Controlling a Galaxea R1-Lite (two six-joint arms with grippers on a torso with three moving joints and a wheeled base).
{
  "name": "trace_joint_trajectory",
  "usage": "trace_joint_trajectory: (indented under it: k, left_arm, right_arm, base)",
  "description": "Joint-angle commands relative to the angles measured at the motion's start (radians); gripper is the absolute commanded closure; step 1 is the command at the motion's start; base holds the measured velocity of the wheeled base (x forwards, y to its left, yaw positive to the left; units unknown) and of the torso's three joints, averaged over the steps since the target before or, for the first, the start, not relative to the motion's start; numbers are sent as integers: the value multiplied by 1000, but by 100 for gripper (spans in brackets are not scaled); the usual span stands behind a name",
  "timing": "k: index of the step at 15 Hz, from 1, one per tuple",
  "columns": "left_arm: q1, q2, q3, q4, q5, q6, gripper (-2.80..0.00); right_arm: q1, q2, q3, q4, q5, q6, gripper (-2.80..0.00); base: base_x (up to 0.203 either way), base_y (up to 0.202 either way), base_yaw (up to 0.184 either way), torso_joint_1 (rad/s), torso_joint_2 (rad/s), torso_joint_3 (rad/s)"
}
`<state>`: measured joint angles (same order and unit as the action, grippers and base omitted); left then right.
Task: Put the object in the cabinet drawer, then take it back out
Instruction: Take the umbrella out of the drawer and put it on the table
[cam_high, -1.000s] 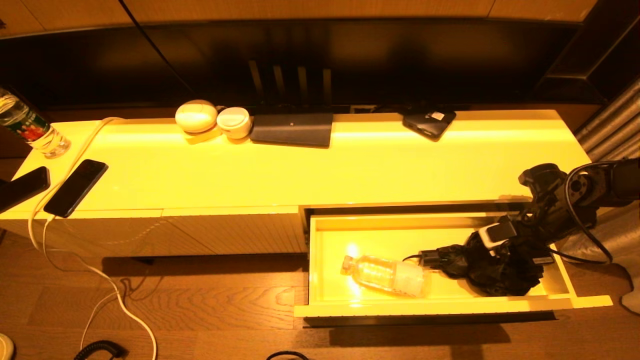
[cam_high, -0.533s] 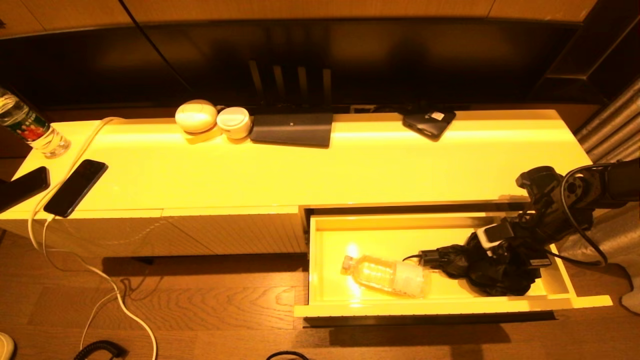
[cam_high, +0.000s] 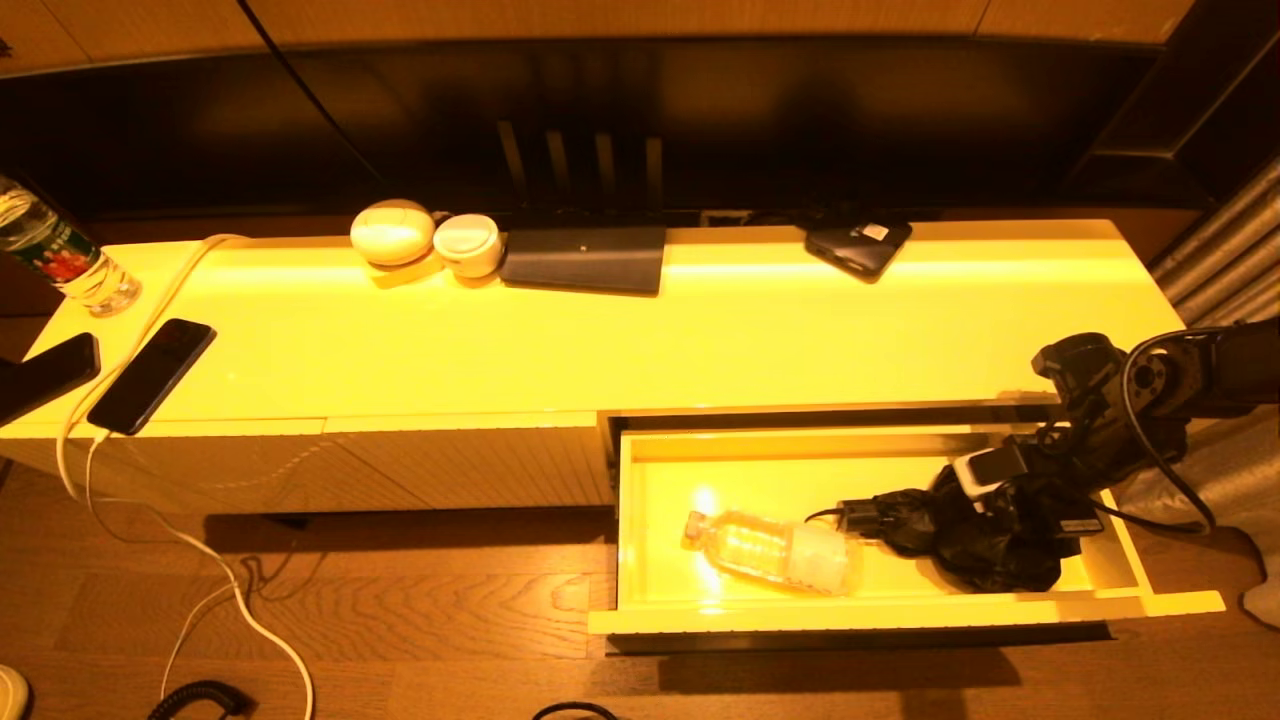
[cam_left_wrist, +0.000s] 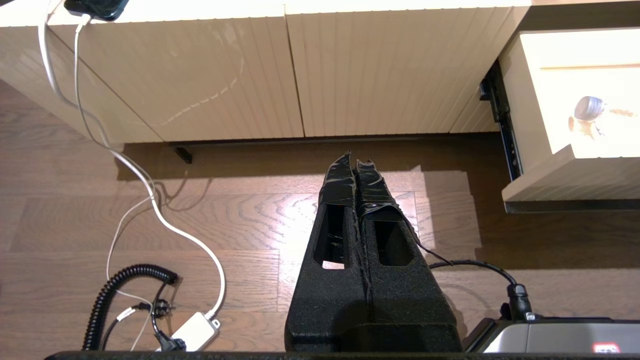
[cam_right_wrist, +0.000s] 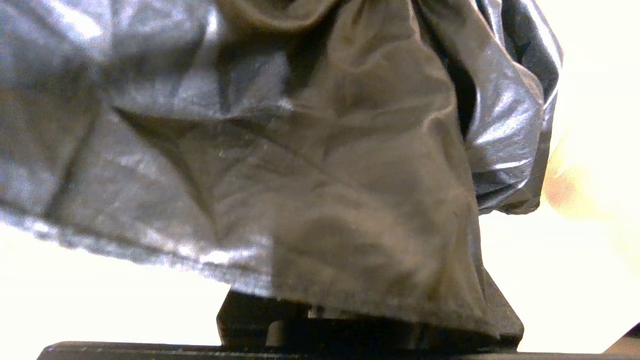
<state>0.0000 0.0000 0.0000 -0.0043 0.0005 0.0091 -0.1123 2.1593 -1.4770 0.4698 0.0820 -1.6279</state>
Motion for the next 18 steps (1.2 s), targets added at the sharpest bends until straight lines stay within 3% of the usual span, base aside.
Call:
trace_joint_trajectory:
  k: [1,7,18]
  left_arm:
    - [0,0,3,0,0,0,0]
    - [0,0,2,0,1,0,0]
    - [0,0,2,0,1,0,0]
  right_arm:
    - [-1,-50,30,-1,10,-8,0]
    - [-2,-235,120,-65,84,25,0]
    - [-30,-607,214,-58,82,61,0]
  base:
    - [0,0,0,0,0,0]
    - [0,0,0,0,0,0]
    - [0,0,0,0,0,0]
